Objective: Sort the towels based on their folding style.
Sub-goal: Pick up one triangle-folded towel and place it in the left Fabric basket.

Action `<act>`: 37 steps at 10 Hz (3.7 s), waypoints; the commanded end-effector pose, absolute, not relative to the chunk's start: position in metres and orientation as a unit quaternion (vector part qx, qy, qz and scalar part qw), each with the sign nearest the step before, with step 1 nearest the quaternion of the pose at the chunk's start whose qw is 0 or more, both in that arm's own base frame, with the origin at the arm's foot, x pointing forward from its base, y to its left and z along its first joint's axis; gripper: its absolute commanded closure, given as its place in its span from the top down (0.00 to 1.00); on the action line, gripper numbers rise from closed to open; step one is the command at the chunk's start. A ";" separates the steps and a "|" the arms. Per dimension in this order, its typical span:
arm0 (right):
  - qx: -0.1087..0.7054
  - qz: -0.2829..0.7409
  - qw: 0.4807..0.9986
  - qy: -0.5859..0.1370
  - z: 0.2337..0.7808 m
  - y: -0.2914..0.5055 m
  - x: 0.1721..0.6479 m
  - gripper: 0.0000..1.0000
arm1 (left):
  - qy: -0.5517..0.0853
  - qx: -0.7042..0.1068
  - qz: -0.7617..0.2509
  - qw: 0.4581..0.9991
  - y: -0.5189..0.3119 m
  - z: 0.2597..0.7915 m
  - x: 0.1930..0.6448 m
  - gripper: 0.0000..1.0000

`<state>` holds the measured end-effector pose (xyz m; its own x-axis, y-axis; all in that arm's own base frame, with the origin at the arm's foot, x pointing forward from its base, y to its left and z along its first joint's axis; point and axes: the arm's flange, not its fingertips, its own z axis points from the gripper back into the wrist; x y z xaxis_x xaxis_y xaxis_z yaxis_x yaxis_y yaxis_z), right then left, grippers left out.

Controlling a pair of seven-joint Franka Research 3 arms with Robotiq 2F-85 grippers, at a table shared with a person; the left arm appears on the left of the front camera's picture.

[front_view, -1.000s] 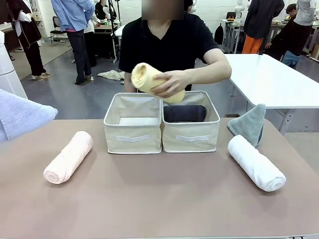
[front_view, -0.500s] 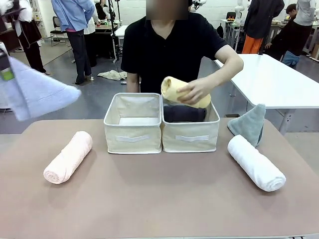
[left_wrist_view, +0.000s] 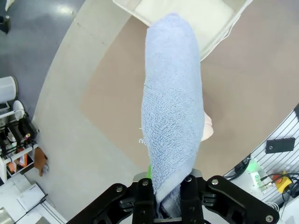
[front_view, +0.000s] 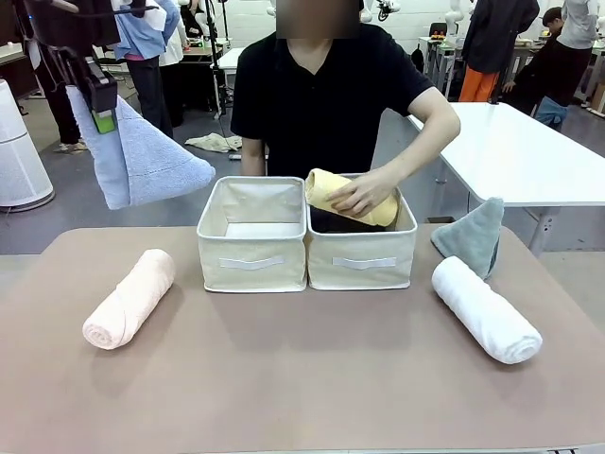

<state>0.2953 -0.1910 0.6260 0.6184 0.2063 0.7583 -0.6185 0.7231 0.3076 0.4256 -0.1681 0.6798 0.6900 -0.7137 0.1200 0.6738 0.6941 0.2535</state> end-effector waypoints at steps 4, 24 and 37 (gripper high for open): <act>0.285 0.243 0.853 -0.363 0.625 -0.190 0.296 1.00 | -0.121 0.097 -0.384 0.910 -0.159 0.680 0.411 0.17; 0.285 0.243 0.853 -0.363 0.625 -0.190 0.296 1.00 | -0.051 0.059 -0.691 0.718 -0.301 0.564 0.559 0.17; 0.285 0.243 0.853 -0.363 0.625 -0.190 0.296 1.00 | -0.010 0.031 -0.693 0.720 -0.300 0.487 0.559 0.17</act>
<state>0.2953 -0.1909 0.6260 0.6182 0.2064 0.7584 -0.6186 0.7230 0.3075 0.5611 -0.3011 0.4905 0.0329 -0.9977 -0.0596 0.9983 0.0299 0.0501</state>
